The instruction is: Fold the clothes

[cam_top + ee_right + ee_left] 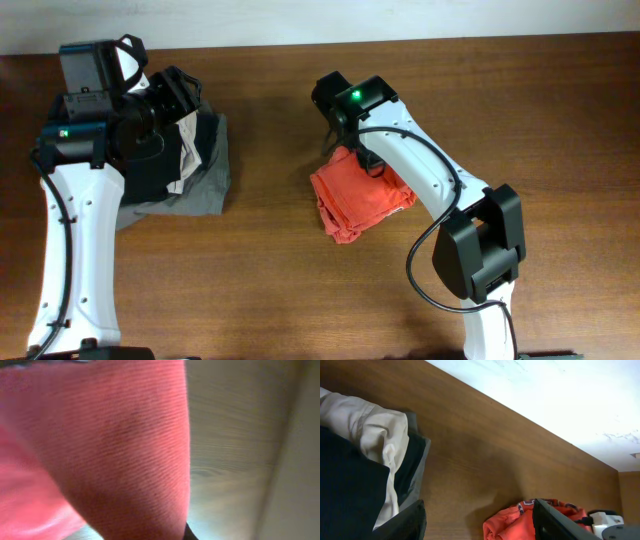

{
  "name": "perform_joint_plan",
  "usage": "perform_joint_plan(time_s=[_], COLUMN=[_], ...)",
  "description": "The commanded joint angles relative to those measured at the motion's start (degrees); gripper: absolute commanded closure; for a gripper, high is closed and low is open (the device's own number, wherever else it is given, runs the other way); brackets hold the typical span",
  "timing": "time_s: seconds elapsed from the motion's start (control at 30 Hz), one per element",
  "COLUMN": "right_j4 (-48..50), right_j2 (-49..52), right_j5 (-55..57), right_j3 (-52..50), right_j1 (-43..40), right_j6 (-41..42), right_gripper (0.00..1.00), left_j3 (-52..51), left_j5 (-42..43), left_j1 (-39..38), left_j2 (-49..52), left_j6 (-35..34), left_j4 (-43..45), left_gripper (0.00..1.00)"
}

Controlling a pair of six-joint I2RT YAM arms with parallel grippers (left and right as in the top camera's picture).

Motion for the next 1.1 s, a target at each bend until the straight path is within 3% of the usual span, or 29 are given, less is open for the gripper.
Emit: perform_joint_plan(time_s=[0.0, 0.13, 0.43, 1.07], right_j4=[-4.52, -8.04, -7.96, -1.42], right_j2=[-0.7, -0.79, -0.5, -0.22], right_j5=[17.42, 24.28, 18.64, 16.63], right_j3=[3.54, 7.28, 10.36, 0.61], right_j1=[-1.11, -2.16, -1.4, -6.12], right_j6=[5.29, 5.44, 5.42, 5.44], right_gripper=[0.96, 0.96, 0.96, 0.96], left_j3=[-0.39, -0.39, -0.39, -0.39], left_j5=[0.63, 0.63, 0.63, 0.66], left_j1=[-0.17, -0.17, -0.17, -0.17], left_j2=[0.44, 0.44, 0.44, 0.44], left_j6=[-0.5, -0.5, -0.5, -0.48], left_j4=[0.28, 0.5, 0.48, 0.44], left_gripper=[0.32, 0.32, 0.32, 0.32])
